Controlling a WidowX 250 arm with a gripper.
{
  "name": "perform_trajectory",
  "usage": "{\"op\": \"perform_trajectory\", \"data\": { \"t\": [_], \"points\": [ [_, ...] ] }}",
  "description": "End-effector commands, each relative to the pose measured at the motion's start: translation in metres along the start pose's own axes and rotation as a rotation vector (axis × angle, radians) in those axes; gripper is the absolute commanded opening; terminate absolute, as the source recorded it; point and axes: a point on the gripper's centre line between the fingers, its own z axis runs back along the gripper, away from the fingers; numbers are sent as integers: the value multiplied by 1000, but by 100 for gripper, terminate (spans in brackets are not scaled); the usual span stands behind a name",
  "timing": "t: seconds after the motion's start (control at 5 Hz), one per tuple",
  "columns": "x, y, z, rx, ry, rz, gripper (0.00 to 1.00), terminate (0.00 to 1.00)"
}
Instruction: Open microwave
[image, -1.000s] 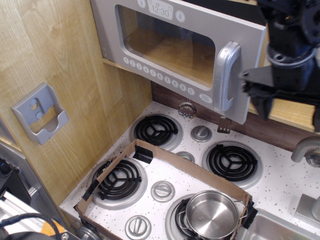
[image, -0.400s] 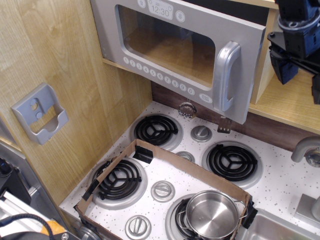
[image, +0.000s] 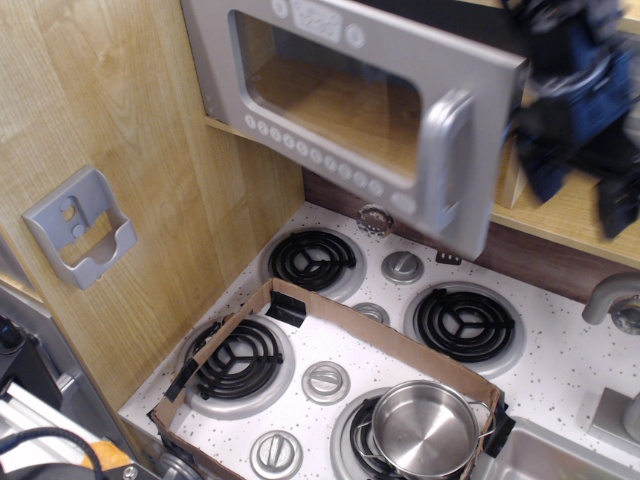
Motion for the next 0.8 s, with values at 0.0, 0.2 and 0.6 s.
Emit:
{"op": "perform_trajectory", "data": {
  "t": [0.0, 0.2, 0.6],
  "points": [
    [-24, 4, 30, 50, -66, 137, 100, 0],
    [-40, 6, 41, 85, -58, 212, 100, 0],
    [-84, 16, 60, 194, -38, 302, 100, 0]
  ]
}}
